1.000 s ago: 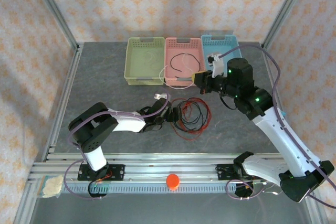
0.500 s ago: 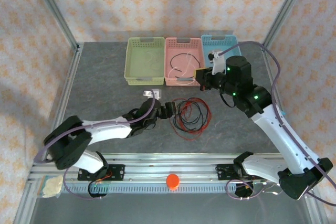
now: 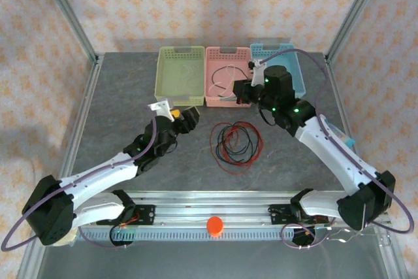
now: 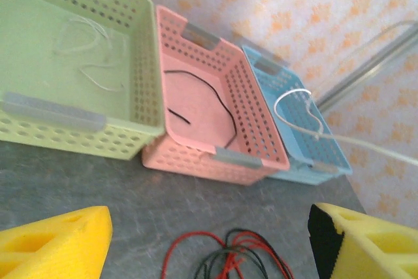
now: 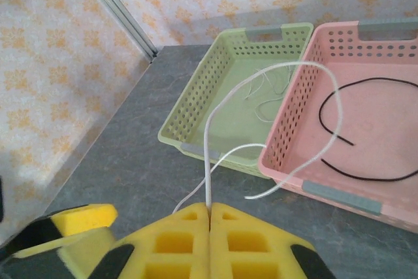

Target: Untangle the cables

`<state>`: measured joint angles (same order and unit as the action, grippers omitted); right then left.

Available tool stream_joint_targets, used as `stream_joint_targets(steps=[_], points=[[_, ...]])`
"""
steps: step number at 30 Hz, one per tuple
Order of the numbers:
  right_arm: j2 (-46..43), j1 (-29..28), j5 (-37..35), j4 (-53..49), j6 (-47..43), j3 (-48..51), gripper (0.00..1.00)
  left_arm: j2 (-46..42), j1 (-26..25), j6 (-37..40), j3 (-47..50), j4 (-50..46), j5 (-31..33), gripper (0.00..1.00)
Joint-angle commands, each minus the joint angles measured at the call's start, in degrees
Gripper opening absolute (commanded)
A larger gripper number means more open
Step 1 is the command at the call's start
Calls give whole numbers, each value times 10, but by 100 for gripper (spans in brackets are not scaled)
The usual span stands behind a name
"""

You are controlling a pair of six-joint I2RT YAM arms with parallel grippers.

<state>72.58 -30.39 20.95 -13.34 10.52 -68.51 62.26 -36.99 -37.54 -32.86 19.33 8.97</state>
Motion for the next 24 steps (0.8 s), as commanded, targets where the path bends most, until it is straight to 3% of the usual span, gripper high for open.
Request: stream_joint_targets(steps=[1,16,24], points=[[40,-10,-3,58,23,-19,0,-16,39,2,6,-20,-21,80],[280,-18,60,62,37,-224,0,-8,194,9,-4,3,-150,80],[443,-22,65,23,37,-409,0,86,251,3,-43,42,-221,80]])
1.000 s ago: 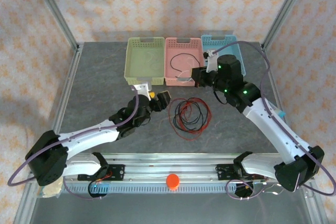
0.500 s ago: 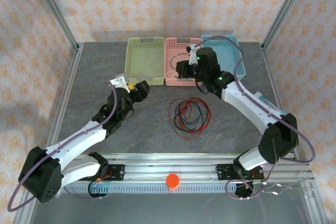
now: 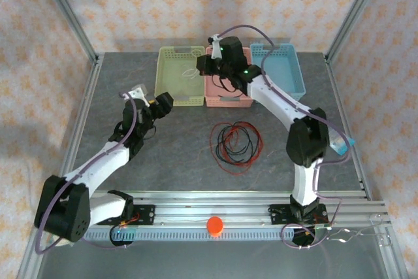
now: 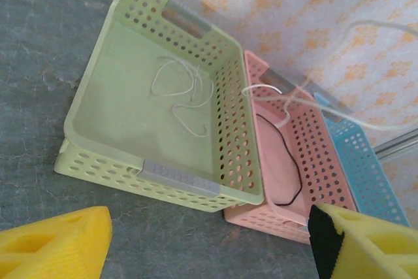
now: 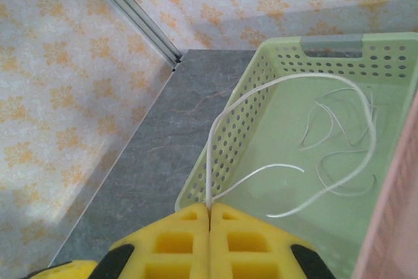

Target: Untangle the cables

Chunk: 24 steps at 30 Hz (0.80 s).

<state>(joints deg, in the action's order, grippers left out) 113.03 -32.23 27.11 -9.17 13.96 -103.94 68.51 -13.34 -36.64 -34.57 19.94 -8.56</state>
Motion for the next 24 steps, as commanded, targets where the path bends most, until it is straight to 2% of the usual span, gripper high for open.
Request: stream_joint_targets(steps=[1,7,12,14,18,24], points=[[56,-4,2,-22,2,-76,0,34,18,-8,-32,37,-52,80],[184,-4,-10,-57,12,-223,0,89,58,-28,-56,59,-72,79],[280,-4,-19,-89,33,-339,0,120,73,-27,-84,18,-73,80],[298,-4,-15,-85,44,-353,0,123,73,-19,-92,-7,-65,81],[304,-4,-14,-80,55,-355,10,116,73,-9,-88,-33,-53,82],[289,-4,-18,-94,51,-354,17,107,73,1,-86,-59,-45,82]])
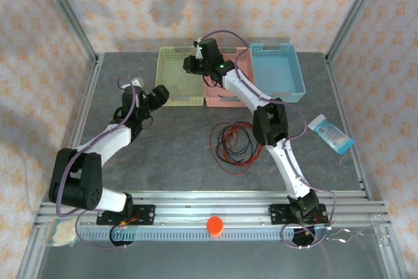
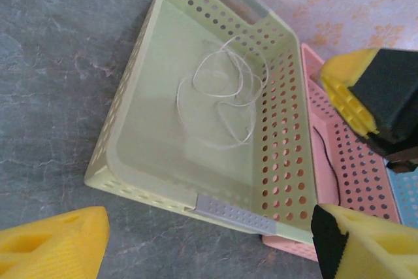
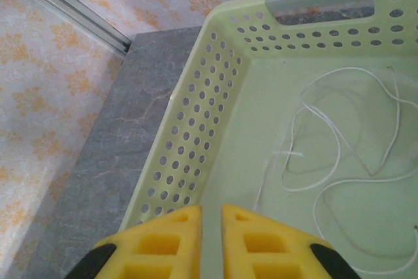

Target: Untangle the cables

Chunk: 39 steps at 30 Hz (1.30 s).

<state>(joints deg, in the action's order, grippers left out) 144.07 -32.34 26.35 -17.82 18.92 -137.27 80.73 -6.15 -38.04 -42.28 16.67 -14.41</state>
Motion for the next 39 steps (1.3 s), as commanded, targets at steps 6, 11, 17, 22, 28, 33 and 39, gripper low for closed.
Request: stream_joint_targets(steps=[6,11,17,22,28,33,39], points=[[-74,-4,-33,-23,-17,27,22,-31,-11,13,5,-25,13,83],[-159,-4,-48,4,-23,138,22,-48,-61,31,2,-43,58,87],[-313,-4,-92,107,-3,369,22,-50,-136,68,-15,-98,128,91],[-420,-4,-139,154,23,534,22,-46,-185,57,2,-85,139,89],[-538,-4,-191,162,32,686,29,-25,-254,60,13,-76,154,89],[-633,-4,-244,165,25,810,27,15,-313,70,4,-84,164,88],[-707,-4,-281,62,31,879,20,62,-364,67,-9,-96,167,85]])
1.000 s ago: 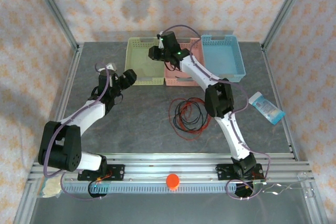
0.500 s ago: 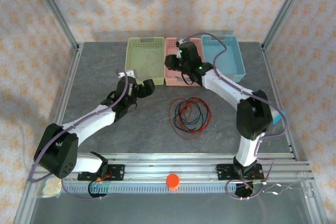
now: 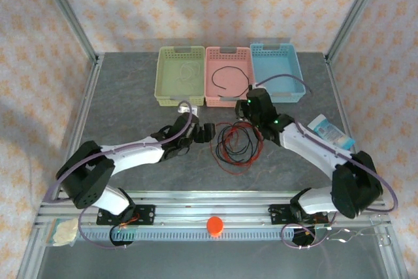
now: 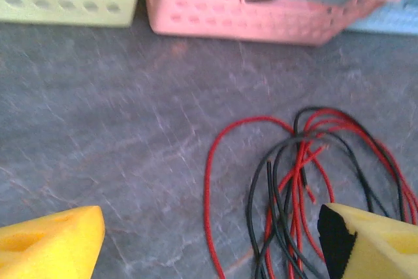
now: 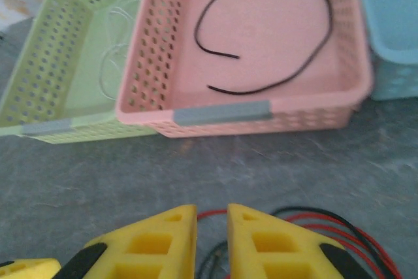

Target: Untangle the cables

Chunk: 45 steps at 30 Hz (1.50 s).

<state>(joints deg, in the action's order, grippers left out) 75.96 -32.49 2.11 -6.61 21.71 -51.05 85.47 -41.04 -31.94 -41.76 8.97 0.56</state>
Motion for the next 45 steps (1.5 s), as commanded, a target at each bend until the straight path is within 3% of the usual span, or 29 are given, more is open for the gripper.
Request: stream_joint_targets(steps=[1,8,16,28,45], points=[[-30,-3,-38,-70,1,24,20,22,-25,7,-16,-19,19,85],[17,-3,-34,-215,-2,0,19,80,-84,14,-58,-31,15,84],[37,-3,22,-258,41,22,14,78,-101,-49,-16,27,-18,82],[113,-3,7,-270,43,8,10,63,-102,-72,14,61,-31,82],[163,-2,3,-251,43,9,16,71,-101,-69,4,54,-26,81]])
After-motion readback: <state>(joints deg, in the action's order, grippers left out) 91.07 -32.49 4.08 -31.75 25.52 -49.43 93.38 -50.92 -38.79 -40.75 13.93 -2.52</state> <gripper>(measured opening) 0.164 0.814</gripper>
